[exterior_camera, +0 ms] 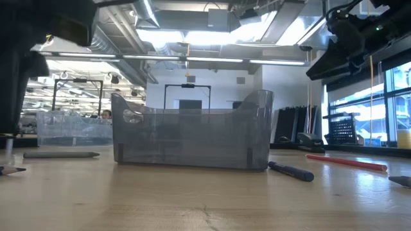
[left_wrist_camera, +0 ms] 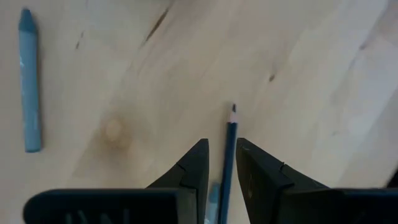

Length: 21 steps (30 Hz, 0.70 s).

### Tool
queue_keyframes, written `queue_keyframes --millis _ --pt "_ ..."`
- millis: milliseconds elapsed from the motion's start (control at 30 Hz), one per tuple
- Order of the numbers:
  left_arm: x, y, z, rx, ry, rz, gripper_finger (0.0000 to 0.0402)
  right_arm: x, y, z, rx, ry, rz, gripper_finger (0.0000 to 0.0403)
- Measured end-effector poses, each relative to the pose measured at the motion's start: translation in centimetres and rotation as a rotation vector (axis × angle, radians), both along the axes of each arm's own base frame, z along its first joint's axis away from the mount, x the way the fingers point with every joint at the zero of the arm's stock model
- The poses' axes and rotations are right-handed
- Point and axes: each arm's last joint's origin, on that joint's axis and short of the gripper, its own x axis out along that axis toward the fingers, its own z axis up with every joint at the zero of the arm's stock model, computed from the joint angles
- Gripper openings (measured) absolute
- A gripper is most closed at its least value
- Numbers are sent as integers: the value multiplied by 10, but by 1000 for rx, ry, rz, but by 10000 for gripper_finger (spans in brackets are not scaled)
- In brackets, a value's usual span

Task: Sort crayons/erasers/pens/pencils in bins
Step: Put the dark blue pencil into the right transparent bin

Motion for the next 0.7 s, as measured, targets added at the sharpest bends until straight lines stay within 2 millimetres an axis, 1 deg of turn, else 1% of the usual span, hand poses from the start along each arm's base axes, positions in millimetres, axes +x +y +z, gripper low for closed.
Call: queue_keyframes --millis 233,567,700 --pt "2 -14 -16 -5 -3 -23 72 0 0 0 20 -15 0 171" --pt "9 -15 -34 -17 55 -85 72 -2 0 -3 18 26 -2 171" --pt "10 -15 -37 -15 65 -95 72 -2 0 -3 18 27 -3 171"
